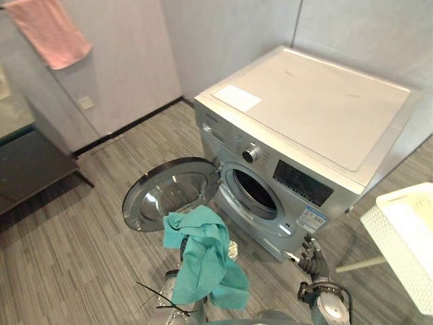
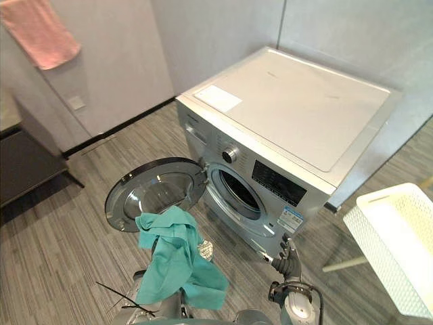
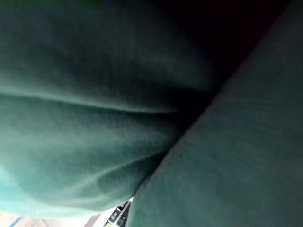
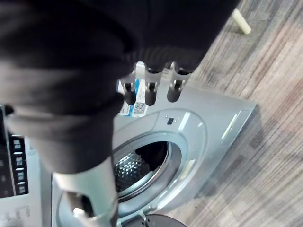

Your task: Pick up the laundry basket with both hands and put the clothes into the washing machine.

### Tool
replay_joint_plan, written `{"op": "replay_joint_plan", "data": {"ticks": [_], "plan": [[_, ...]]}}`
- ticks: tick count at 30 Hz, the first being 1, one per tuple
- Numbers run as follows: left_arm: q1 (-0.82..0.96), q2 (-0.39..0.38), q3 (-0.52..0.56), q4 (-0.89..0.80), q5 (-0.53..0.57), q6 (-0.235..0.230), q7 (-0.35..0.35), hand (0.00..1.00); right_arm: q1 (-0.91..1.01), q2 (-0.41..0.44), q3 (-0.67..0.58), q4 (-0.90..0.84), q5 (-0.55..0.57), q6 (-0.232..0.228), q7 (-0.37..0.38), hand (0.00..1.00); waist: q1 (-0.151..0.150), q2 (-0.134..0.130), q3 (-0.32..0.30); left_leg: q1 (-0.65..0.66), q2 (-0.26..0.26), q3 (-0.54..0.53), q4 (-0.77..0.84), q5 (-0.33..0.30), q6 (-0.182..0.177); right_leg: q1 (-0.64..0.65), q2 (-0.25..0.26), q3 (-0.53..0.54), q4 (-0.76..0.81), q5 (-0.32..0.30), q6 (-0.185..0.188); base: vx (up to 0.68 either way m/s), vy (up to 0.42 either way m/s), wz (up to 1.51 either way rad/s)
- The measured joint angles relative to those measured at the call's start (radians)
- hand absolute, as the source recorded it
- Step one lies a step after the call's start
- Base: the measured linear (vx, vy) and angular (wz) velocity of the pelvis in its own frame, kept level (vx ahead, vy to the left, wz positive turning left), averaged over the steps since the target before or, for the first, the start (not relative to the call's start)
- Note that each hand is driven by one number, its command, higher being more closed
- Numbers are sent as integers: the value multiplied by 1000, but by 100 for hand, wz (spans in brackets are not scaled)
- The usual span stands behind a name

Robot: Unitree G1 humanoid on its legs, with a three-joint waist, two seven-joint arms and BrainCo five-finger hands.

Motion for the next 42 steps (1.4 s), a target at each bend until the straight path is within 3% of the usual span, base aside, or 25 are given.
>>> {"op": "replay_joint_plan", "data": {"ticks": [1, 2, 4, 5, 6, 7, 9, 12, 14, 15, 16, 17, 18, 19, 20, 21, 24, 26, 29, 32, 35, 37, 39, 41, 42], "plan": [[1, -2, 4, 7, 0, -4, 0, 100, -19, -8, 0, 19, -1, -3, -1, 0, -6, -3, -2, 15, 1, -48, -122, 8, -14, 0, -7, 30, -6, -4, 7, 371, 381, -144], [-2, -3, 10, 35, 0, -6, 0, 100, -65, -23, 4, 92, -4, -5, -2, 0, -17, -2, -4, 52, 19, -141, -353, 38, -65, 8, -21, 93, -23, -11, 32, 495, 536, -153], [-1, -4, 8, 87, 1, -3, 3, 100, -130, -48, 0, 210, -11, -6, -10, 0, -17, 12, -16, 128, 57, -126, -572, 108, -174, 26, -52, 197, -71, -13, 99, 451, 587, -176], [1, -7, 0, 119, 1, 1, 2, 100, -141, -63, -6, 235, -23, -6, -15, 0, -19, 52, -43, 150, 66, -74, -637, 217, -206, 42, -69, 226, -121, -3, 142, 401, 697, -127], [-37, 48, 4, 167, 1, 11, 2, 100, -154, -7, -30, 302, -41, 7, -17, 0, -52, -33, -58, 160, -3, -11, -631, 224, -222, 33, -166, 214, -165, 45, 221, 384, 677, -71], [-52, 65, 3, 176, 1, 13, 2, 100, -147, 4, -30, 306, -43, 7, -15, 0, -70, -38, -58, 158, -14, -11, -635, 221, -215, 39, -185, 188, -193, 88, 246, 311, 546, -12], [-83, 108, 2, 168, 0, 7, 2, 100, -133, 30, -40, 316, -42, 10, -15, 0, -76, -36, -59, 183, -21, 35, -656, 199, -178, 37, -216, 157, -250, 255, 323, 283, 418, -31], [-93, 138, 4, 150, 3, 2, 1, 100, -142, 30, -52, 316, -42, 8, -16, 0, -74, 0, -81, 231, -38, 164, -693, 190, -143, -22, -229, 132, -231, 483, 318, 173, 365, -71], [-100, 138, 14, 150, 3, 0, 2, 100, -142, 33, -49, 322, -42, 9, -15, 0, -74, 13, -76, 262, -39, 206, -700, 175, -113, -68, -229, 58, -155, 536, 275, 108, 196, -55], [-101, 132, 35, 149, 3, 0, 3, 100, -142, 34, -45, 334, -42, 10, -10, 0, -75, 36, -63, 292, -33, 238, -702, 159, -85, -113, -228, -13, -90, 509, 244, 82, 98, -55], [-100, 130, 46, 149, 3, -1, 6, 100, -142, 34, -45, 337, -42, 10, -6, 0, -74, 36, -62, 303, -33, 252, -707, 154, -79, -126, -226, -42, -75, 454, 234, 106, 79, -63], [-98, 123, 67, 151, 3, -1, 18, 100, -139, 31, -45, 338, -42, 10, 4, 0, -75, 36, -63, 320, -36, 277, -710, 150, -73, -158, -216, -101, -64, 350, 228, 70, -21, -48], [-102, 115, 78, 152, 3, -1, 22, 100, -140, 26, -46, 338, -42, 9, 6, 0, -75, 39, -61, 324, -36, 284, -711, 149, -71, -179, -197, -136, -73, 312, 212, 86, -80, -43], [-112, 111, 86, 164, 3, -3, 24, 100, -139, 22, -47, 338, -42, 9, 7, 0, -78, 40, -59, 324, -39, 284, -711, 148, -71, -199, -166, -198, -122, 295, 181, 50, -155, -12], [-136, 114, 86, 188, 3, -3, 24, 100, -130, 20, -47, 338, -42, 8, 8, 0, -82, 21, -58, 325, -61, 285, -712, 147, -73, -200, -133, -239, -216, 336, 171, 39, -170, -4], [-153, 113, 86, 204, 2, -4, 24, 100, -129, 14, -47, 340, -41, 7, 9, 0, -78, -2, -59, 340, -87, 289, -718, 140, -81, -193, -143, -294, -233, 323, 127, 94, -179, -32], [-181, 56, 63, 258, 2, 1, 24, 100, -144, -44, -50, 333, -41, -2, 20, 0, -85, 68, -25, 353, -86, 262, -762, 136, -86, -157, -124, -277, -338, 329, 111, 57, -91, -35], [-187, 26, 30, 258, 6, 2, 19, 100, -132, -61, -81, 340, -41, 1, 20, 0, -105, 84, -20, 379, -86, 206, -773, 136, -86, -143, -114, -271, -336, 326, 106, 6, -56, -15], [-196, 25, 21, 249, 12, 2, 17, 100, -112, -71, -90, 339, -41, -3, 20, 0, -119, 80, -18, 391, -83, 199, -739, 108, -101, -120, -114, -271, -324, 311, 93, -8, 0, 1], [-180, 29, 1, 246, 11, 2, 17, 100, -55, -80, -80, 329, -41, -4, 24, 0, -106, 83, 4, 370, -67, 161, -589, 14, -116, -106, -120, -291, -215, 230, 95, -19, 42, 29], [-145, 43, -9, 203, 11, 2, 11, 100, -30, -78, -51, 309, -41, -6, 28, 0, -102, 63, 54, 251, -75, 94, -286, 1, -111, -114, -161, -307, -96, 142, 82, -51, 29, 36], [-120, 48, -19, 179, 11, 2, 1, 100, -40, -89, -44, 246, -41, -7, 25, 0, -78, 65, 69, 126, -74, 62, -140, 0, -110, -181, -180, -286, -10, 106, 83, 11, 86, -5], [-123, 55, -63, 158, 11, 2, -3, 100, -86, -103, -43, 204, -41, -8, 22, 0, -71, 61, 79, 85, -86, 81, -177, -22, -80, -273, -199, -252, 81, 77, 102, 32, 114, -28], [-148, 57, -97, 134, 11, 2, -2, 100, -132, -99, -37, 155, -35, -17, 15, 0, -73, 54, 105, 93, -89, 129, -199, -102, -95, -363, -204, -222, 193, 41, 128, 17, 119, -27], [-192, 58, -109, 129, 11, 1, -1, 100, -161, -90, -25, 128, -30, -26, 6, 0, -73, 37, 160, 78, -87, 142, -170, -135, -85, -396, -204, -209, 240, 32, 130, -25, 111, -21]]}}
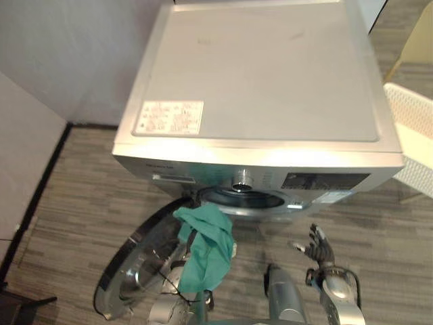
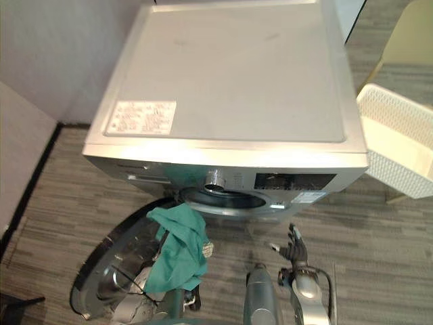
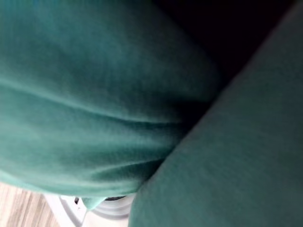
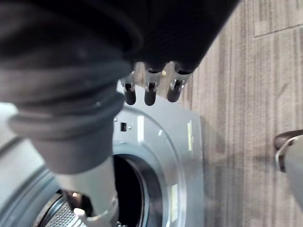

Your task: Pick up the laundry basket with both hands and put the clothes into the washing machine.

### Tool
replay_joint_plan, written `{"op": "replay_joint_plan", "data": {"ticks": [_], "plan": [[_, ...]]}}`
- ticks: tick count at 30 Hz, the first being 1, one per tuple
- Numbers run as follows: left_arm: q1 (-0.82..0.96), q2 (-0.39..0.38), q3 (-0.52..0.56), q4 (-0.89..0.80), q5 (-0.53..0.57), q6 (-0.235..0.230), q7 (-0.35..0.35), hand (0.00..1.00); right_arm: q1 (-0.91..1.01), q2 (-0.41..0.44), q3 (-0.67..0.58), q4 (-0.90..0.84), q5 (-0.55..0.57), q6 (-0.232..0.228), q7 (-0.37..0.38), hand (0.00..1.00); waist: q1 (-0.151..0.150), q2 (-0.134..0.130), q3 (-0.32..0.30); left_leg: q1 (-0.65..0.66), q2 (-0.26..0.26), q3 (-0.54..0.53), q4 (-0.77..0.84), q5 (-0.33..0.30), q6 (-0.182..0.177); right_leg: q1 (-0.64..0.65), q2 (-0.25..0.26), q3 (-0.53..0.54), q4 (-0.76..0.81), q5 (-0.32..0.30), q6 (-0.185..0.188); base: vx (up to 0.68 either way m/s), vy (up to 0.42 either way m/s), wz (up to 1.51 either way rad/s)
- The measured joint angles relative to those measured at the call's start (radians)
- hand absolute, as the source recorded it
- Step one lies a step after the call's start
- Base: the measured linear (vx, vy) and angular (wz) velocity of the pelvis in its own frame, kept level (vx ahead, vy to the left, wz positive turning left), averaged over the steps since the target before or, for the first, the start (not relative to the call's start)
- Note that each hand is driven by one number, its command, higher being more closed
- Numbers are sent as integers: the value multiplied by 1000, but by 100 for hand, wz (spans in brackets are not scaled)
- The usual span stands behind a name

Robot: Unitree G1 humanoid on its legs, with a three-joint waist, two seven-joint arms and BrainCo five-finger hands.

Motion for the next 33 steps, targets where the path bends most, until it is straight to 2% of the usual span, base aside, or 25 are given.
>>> {"op": "replay_joint_plan", "data": {"ticks": [1, 5, 7, 10, 15, 19, 22, 24, 25, 26, 27, 28, 30, 33], "plan": [[-39, 5, -8, -1, 0, 0, 1, 100, -33, 6, 19, -12, 5, -6, -4, 0, 1, -18, 39, -37, 0, 8, 44, -10, 7, -41, -2, 16, 38, -2, 0, -88, 119, -21], [-210, 17, -87, 22, 19, 0, 6, 100, -145, 28, 50, -39, 33, -14, -23, 0, 0, -22, 117, -214, 15, 30, 207, -79, 36, -227, -1, 47, 167, -22, 28, -120, 97, -22], [-317, 10, -136, 62, 31, 0, 11, 100, -187, 40, 63, -72, 42, -14, -38, 0, 1, -21, 147, -277, 28, 48, 270, -114, 47, -301, 6, 73, 214, -29, 40, -111, 83, -30], [-475, -11, -179, 148, 58, 3, 27, 100, -209, 50, 90, -157, 49, -17, -52, 0, 1, -25, 159, -379, 65, 72, 330, -141, 57, -409, 37, 100, 237, -18, 62, -136, 68, -37], [-633, -31, -154, 199, 59, 5, 73, 100, -212, 80, 91, -221, 68, -35, -79, 0, 1, -36, 170, -477, 134, 119, 382, -155, 60, -531, 95, 142, 245, 12, 74, -64, -9, -46], [-752, -51, -43, 261, 8, 4, 123, 100, -213, 79, 99, -258, 68, -49, -95, 0, 0, -43, 202, -506, 180, 149, 393, -156, 56, -578, 132, 151, 238, 33, 80, -28, -45, -36], [-942, 21, 57, 318, -141, 3, 166, 100, -213, 79, 106, -273, 74, -55, -115, 0, -4, -53, 211, -563, 215, 164, 395, -156, 52, -643, 159, 151, 223, 58, 78, -34, -28, -31], [-1166, 154, 116, 385, -246, 3, 188, 100, -211, 80, 108, -272, 77, -56, -120, 0, -17, -72, 241, -590, 238, 176, 409, -156, 52, -675, 177, 155, 224, 70, 73, -23, -4, -25], [-1277, 218, 170, 412, -290, 0, 196, 100, -204, 84, 113, -272, 78, -57, -117, 0, -33, -76, 246, -615, 246, 178, 411, -156, 52, -697, 181, 152, 224, 77, 74, -10, 24, -17], [-1338, 259, 195, 426, -326, -2, 197, 100, -200, 93, 114, -271, 80, -57, -111, 0, -36, -77, 250, -626, 247, 179, 413, -156, 52, -709, 183, 153, 223, 81, 76, 5, 48, -19], [-1452, 334, 219, 454, -382, -28, 195, 100, -190, 110, 111, -268, 91, -58, -106, 0, -45, -87, 263, -638, 258, 189, 423, -156, 52, -723, 191, 161, 221, 83, 75, 24, 63, -20], [-1464, 323, 264, 448, -406, -74, 197, 100, -182, 118, 108, -261, 101, -58, -101, 0, -55, -92, 268, -641, 264, 194, 429, -156, 52, -725, 194, 160, 222, 83, 75, 43, 85, -21], [-1470, 329, 254, 459, -426, -71, 198, 100, -150, 125, 106, -258, 110, -74, -87, 0, -52, -92, 269, -640, 279, 198, 441, -156, 52, -723, 193, 140, 223, 88, 66, 41, 81, -8], [-1516, 330, 214, 519, -456, -79, 240, 100, -104, 126, 104, -258, 116, -91, -65, 0, -47, -92, 269, -645, 279, 202, 443, -155, 53, -731, 191, 135, 225, 95, 55, 4, 79, 0]]}}
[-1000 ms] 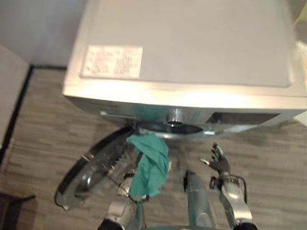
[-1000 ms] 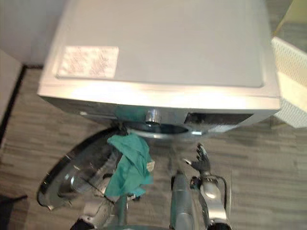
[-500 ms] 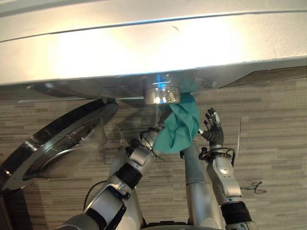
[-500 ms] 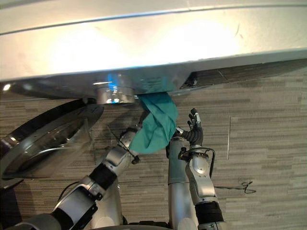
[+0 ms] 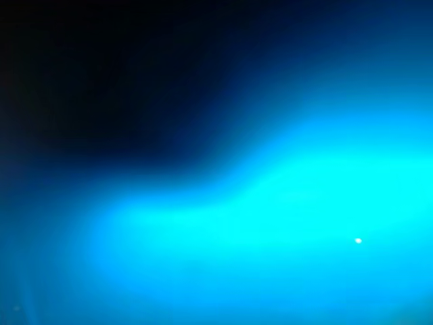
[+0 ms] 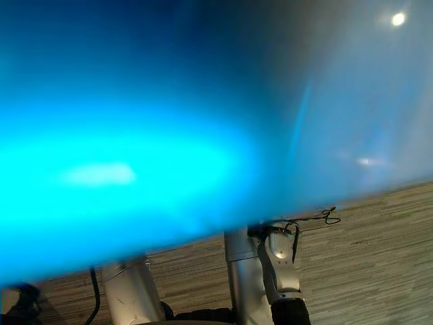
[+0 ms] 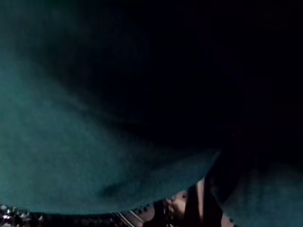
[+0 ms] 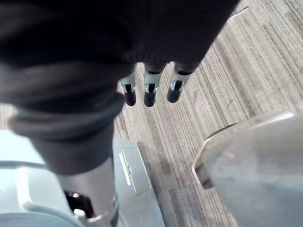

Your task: Pick up the laundry basket with both hands and put the clothes into the washing machine.

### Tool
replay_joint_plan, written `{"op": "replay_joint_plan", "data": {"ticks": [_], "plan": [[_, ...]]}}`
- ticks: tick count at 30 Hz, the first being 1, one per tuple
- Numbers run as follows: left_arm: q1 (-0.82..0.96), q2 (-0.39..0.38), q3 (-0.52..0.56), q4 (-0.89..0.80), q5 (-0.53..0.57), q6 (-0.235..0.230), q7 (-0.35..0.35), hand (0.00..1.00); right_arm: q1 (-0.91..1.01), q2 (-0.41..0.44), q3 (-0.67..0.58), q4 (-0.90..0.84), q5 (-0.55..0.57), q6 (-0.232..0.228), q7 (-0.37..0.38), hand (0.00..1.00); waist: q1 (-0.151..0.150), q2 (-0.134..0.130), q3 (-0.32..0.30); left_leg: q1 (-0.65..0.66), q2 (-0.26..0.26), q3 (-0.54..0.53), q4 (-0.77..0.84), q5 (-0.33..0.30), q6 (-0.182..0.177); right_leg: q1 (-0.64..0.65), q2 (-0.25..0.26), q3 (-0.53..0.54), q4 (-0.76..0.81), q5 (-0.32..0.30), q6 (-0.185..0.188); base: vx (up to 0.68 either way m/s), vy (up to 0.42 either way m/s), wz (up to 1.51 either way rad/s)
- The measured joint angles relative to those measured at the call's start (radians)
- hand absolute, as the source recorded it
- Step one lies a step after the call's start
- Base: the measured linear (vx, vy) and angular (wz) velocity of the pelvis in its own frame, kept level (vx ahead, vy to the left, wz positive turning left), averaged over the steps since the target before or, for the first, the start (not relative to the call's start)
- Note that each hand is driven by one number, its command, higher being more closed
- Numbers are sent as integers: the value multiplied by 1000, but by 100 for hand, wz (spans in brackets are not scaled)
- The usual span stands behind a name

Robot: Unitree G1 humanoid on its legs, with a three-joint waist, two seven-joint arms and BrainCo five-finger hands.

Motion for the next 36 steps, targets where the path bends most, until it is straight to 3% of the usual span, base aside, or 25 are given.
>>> {"op": "replay_joint_plan", "data": {"ticks": [2, 5, 7, 8, 9, 10, 11, 12, 13, 14, 16, 18, 20, 21, 22, 23, 24, 25, 26, 27, 28, 30, 33, 36], "plan": [[-22, 20, -54, 20, -12, -28, 47, 100, 38, -11, -26, 0, 4, -2, 1, 0, 11, 0, 0, -8, -1, 3, 4, 0, 0, -14, -1, 0, 5, 8, -14, -35, 71, -1], [-30, 76, -161, 16, 21, -111, 155, 100, 113, -36, -98, -4, 3, 0, 1, 0, 13, 0, 0, -21, -1, -1, 16, 0, 1, -31, -2, -6, 23, 12, -20, -24, 53, -1], [-30, 98, -201, 10, 181, -124, 255, 100, 143, -59, -137, -14, 2, 0, -1, 0, 17, -2, -1, -25, -1, -6, 17, 0, 1, -39, -3, -16, 33, 14, -23, -10, 57, 1], [-28, 114, -241, -13, 367, -114, 367, 100, 149, -77, -172, -24, 1, -2, -2, 0, 19, -2, -1, -32, 0, -15, 18, 0, 0, -44, -4, -27, 36, 15, -25, -4, 49, 2], [-27, 121, -252, -26, 461, -97, 416, 100, 149, -87, -176, -29, 1, -4, -3, 0, 19, -3, -2, -37, 0, -21, 18, 1, -3, -46, -5, -34, 36, 16, -27, -4, 49, 4], [-21, 132, -268, -52, 700, -18, 535, 100, 149, -103, -176, -36, 0, -22, -6, 0, 17, -3, -2, -45, -1, -32, 18, 5, -8, -51, -10, -51, 38, 18, -31, -4, 39, 4], [-16, 139, -277, -66, 772, 10, 571, 0, 148, -105, -175, -35, -1, -30, -6, 0, 17, -4, -2, -48, -1, -36, 17, 7, -11, -54, -13, -59, 39, 18, -33, -9, 42, 12], [-2, 172, -348, -121, 955, 103, 663, 0, 138, -105, -170, -28, -2, -49, -12, 0, 16, -1, -4, -58, -2, -49, 16, 11, -17, -60, -21, -83, 47, 19, -37, -9, 36, 12], [4, 185, -371, -145, 1047, 147, 674, 0, 128, -105, -164, -18, 1, -59, -21, 0, 16, -1, -4, -60, -2, -54, 16, 12, -19, -61, -23, -90, 51, 18, -40, -8, 27, 18], [5, 200, -417, -168, 1208, 207, 673, 0, 98, -105, -160, 9, 5, -81, -33, 0, 18, -1, -4, -64, -4, -59, 13, 18, -22, -64, -30, -107, 54, 16, -51, -4, 18, 18], [4, 200, -422, -175, 1327, 251, 645, 0, 56, -106, -152, 40, 23, -99, -49, 0, 18, 2, -5, -69, -9, -63, 5, 28, -26, -69, -40, -123, 58, 16, -52, -3, 20, 19], [-10, 179, -410, -114, 1386, 277, 560, 0, 27, -107, -128, 69, 52, -119, -50, 0, 21, 6, -8, -74, -8, -69, 1, 33, -29, -72, -39, -128, 57, 16, -52, 4, 24, 6], [-23, 139, -319, -25, 1347, 276, 449, 0, 25, -104, -103, 78, 82, -112, -50, 0, 24, 6, -8, -76, -1, -65, 5, 33, -29, -71, -37, -129, 49, 17, -54, 7, 32, -7], [-24, 125, -269, 3, 1338, 275, 432, 0, 25, -104, -95, 79, 86, -109, -49, 0, 24, 6, -8, -77, 0, -65, 7, 33, -29, -70, -37, -129, 45, 18, -55, 7, 53, -13], [-30, 102, -159, 61, 1288, 276, 388, 0, 26, -100, -83, 80, 94, -105, -49, 0, 18, 6, -8, -80, 2, -64, 8, 33, -29, -66, -35, -130, 33, 22, -61, 2, 68, -16], [-35, 94, -69, 108, 1158, 266, 335, 0, 26, -84, -79, 79, 111, -91, -46, 0, 12, 7, -8, -81, 5, -63, 8, 33, -29, -63, -31, -129, 19, 29, -62, -1, 70, -17], [-37, 92, -48, 123, 1079, 259, 314, 0, 26, -77, -75, 79, 115, -83, -45, 0, 12, 7, -8, -82, 8, -63, 8, 33, -29, -63, -29, -129, 14, 33, -61, -7, 80, -23], [-37, 84, 0, 159, 812, 220, 241, 0, 27, -59, -54, 79, 118, -59, -45, 0, 14, 7, -8, -86, 16, -63, 7, 33, -29, -60, -20, -129, -3, 45, -61, -6, 62, -17], [-36, 80, 12, 169, 736, 213, 216, 0, 28, -53, -44, 79, 118, -51, -45, 0, 14, 7, -7, -87, 16, -64, 6, 34, -27, -60, -19, -129, -6, 47, -60, -4, 67, -12], [-34, 77, 19, 176, 527, 185, 177, 0, 29, -42, -24, 76, 123, -36, -44, 0, 13, 8, -7, -90, 16, -64, 6, 36, -24, -61, -19, -129, -9, 50, -58, 1, 39, 1], [-33, 75, 19, 176, 412, 163, 161, 0, 29, -40, -15, 69, 122, -32, -45, 0, 14, 8, -7, -90, 16, -63, 6, 37, -23, -60, -20, -128, -10, 52, -56, 1, 49, 0], [-17, 57, 86, 156, 23, 64, 105, 0, 29, -41, 10, 48, 102, -22, -46, 0, 14, 8, -7, -94, 14, -64, 6, 39, -18, -59, -20, -127, -18, 59, -51, 3, 54, -1], [39, 43, 175, 124, -169, 0, 90, 0, 31, -42, 16, 45, 73, -19, -51, 0, 15, 8, -7, -92, 14, -70, 5, 40, -18, -57, -21, -128, -19, 60, -51, 17, 51, 0], [100, 25, 236, 122, -174, -20, 104, 0, 40, -51, 31, 22, 53, -4, -55, 0, 20, 9, -5, -90, 12, -74, 1, 45, -16, -52, -21, -131, -19, 60, -51, 29, 42, 5]]}}
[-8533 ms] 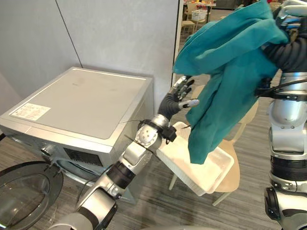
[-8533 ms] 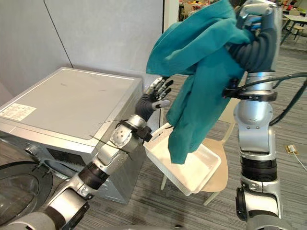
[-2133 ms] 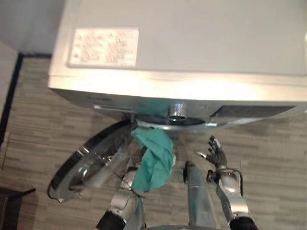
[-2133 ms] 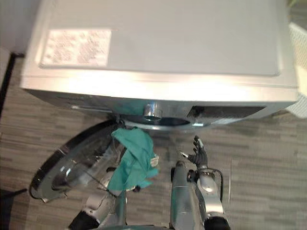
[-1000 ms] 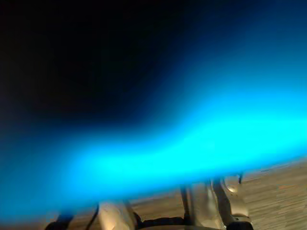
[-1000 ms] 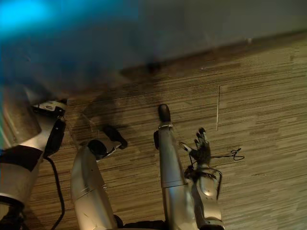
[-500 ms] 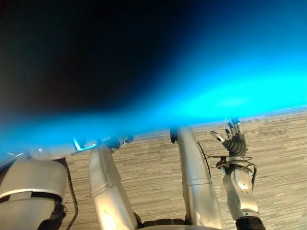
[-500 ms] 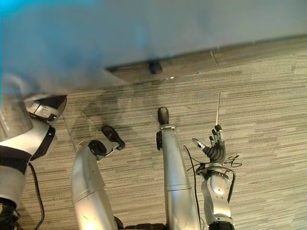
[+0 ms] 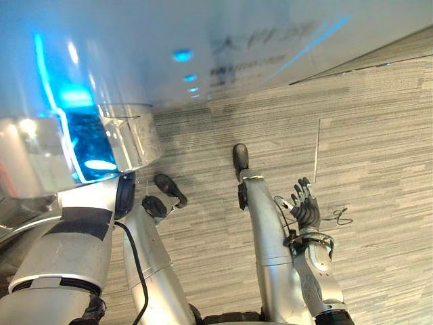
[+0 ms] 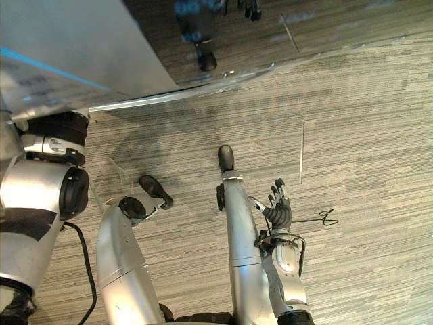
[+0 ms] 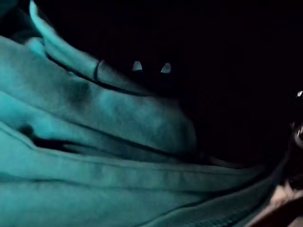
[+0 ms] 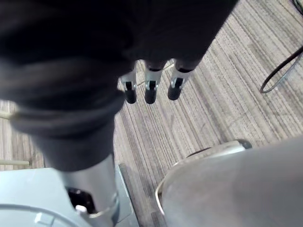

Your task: Pick up the laundry basket with both hands and put the clothes into the washing machine.

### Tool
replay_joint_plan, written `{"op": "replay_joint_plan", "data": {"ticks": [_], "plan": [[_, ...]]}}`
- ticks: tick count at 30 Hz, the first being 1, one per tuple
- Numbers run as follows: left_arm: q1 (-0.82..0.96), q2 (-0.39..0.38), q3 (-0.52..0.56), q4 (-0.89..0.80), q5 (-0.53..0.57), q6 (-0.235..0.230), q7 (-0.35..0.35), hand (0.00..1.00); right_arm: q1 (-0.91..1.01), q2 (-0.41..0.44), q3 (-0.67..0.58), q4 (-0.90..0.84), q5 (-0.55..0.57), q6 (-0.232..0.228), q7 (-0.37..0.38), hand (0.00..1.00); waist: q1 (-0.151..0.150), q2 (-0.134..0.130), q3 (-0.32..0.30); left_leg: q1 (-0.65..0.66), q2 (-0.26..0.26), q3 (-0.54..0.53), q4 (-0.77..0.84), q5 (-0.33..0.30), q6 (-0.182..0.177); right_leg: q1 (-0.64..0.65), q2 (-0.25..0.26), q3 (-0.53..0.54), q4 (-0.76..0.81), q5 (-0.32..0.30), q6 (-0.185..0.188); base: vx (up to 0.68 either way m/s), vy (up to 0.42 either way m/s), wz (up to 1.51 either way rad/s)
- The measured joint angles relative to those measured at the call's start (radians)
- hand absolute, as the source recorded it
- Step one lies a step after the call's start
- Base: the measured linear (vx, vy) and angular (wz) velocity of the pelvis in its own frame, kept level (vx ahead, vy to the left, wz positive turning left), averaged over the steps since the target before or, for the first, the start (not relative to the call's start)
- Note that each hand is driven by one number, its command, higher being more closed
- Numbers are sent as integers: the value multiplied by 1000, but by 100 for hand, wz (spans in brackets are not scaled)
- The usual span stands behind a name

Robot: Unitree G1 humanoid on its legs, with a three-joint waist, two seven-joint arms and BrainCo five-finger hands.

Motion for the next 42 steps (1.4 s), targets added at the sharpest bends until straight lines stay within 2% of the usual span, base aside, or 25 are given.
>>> {"op": "replay_joint_plan", "data": {"ticks": [2, 5, 7, 9, 11, 14, 15, 17, 18, 20, 22, 24, 27, 30, 36, 38, 42], "plan": [[56, -17, 22, -43, 3, -7, 12, 0, 2, -6, 2, -3, -22, 2, 0, 0, 3, 0, 9, 9, -2, -6, -6, 5, 0, 14, -2, -6, -1, 0, 0, 30, 39, 8], [195, -79, 32, -210, 7, -25, -9, 0, 11, -13, 3, -16, -26, 3, 1, 0, 4, 1, 10, 34, -16, -6, -36, 17, -1, 40, -14, -12, -17, 0, 0, 38, 44, 14], [372, -155, 20, -345, 44, -29, -45, 0, 14, -11, 13, -15, -28, 3, 4, 0, 11, 2, 10, 93, -20, -4, -66, 22, -9, 96, -16, -20, -38, 0, -1, 62, 37, 6], [469, -216, -7, -418, 77, -28, -61, 0, 19, -9, 18, -15, -31, 4, 7, 0, 20, 2, 10, 142, -35, -3, -102, 34, -14, 141, -21, -21, -60, -1, -2, 86, 27, 16], [678, -303, -49, -549, 154, -47, -63, 0, 23, -5, 10, -13, -54, 5, 8, 0, 33, 9, 6, 230, -63, 5, -181, 62, -21, 225, -36, -27, -105, -2, -4, 108, 8, 32], [922, -361, -119, -584, 308, -45, -96, 0, 25, -13, -33, 10, -62, 4, 10, 0, 57, 26, -4, 344, -91, 8, -272, 91, -33, 337, -54, -45, -163, -6, -11, 120, -9, 35], [1012, -375, -153, -584, 349, -39, -110, 0, 31, -26, -50, 36, -62, 5, 10, 0, 67, 35, -11, 397, -115, 2, -314, 108, -35, 391, -70, -55, -179, -11, -19, 116, -11, 48], [1136, -395, -199, -571, 483, -28, -138, 0, 52, -38, -68, 94, -62, 4, 13, 0, 88, 50, -76, 447, -140, 1, -373, 126, -39, 443, -86, -69, -217, -14, -25, 123, -7, 45], [1196, -407, -208, -545, 546, -21, -168, 0, 58, -41, -76, 133, -61, 5, 15, 0, 88, 65, -108, 488, -158, -4, -414, 142, -35, 490, -98, -81, -246, -14, -25, 149, 7, 39], [1248, -417, -213, -491, 598, -10, -193, 0, 62, -41, -86, 177, -61, 6, 19, 0, 90, 73, -135, 577, -181, -3, -470, 158, -37, 579, -110, -88, -289, -14, -25, 141, 23, 29], [1277, -426, -220, -405, 630, 13, -216, 0, 84, -33, -88, 217, -59, 10, 33, 0, 89, 76, -200, 649, -199, 0, -533, 172, -39, 654, -126, -103, -341, -11, -26, 147, 53, 23], [1282, -436, -220, -320, 695, 34, -233, 0, 102, -21, -83, 257, -59, 19, 45, 0, 89, 72, -241, 726, -221, 2, -603, 199, -39, 731, -139, -113, -397, 1, -25, 126, 34, 19], [1279, -434, -218, -156, 853, 65, -240, 0, 93, -10, -92, 411, -60, 25, 72, 0, 80, 75, -322, 841, -259, 7, -760, 263, -46, 849, -141, -129, -538, 53, -17, 94, 5, 11], [1274, -426, -190, -31, 958, 88, -236, 0, 81, -15, -124, 576, -62, 48, 87, 0, 76, 80, -357, 917, -283, -10, -870, 315, -49, 942, -140, -142, -664, 108, -12, 57, 21, 10], [1285, -375, -144, 41, 955, 107, -233, 0, 76, -20, -157, 699, -62, 66, 108, 0, 52, 78, -375, 977, -304, -32, -942, 349, -45, 1047, -142, -163, -808, 181, -9, -15, 30, 9], [1284, -371, -144, 54, 953, 106, -233, 0, 77, -25, -158, 725, -62, 67, 121, 0, 50, 78, -387, 999, -315, -32, -978, 367, -42, 1076, -144, -161, -863, 217, -7, -53, 24, -4], [1285, -376, -149, 64, 932, 106, -237, 0, 79, -25, -157, 738, -62, 68, 122, 0, 42, 71, -396, 1028, -326, -38, -1011, 381, -40, 1111, -147, -158, -914, 245, -6, -68, 17, -1]]}}
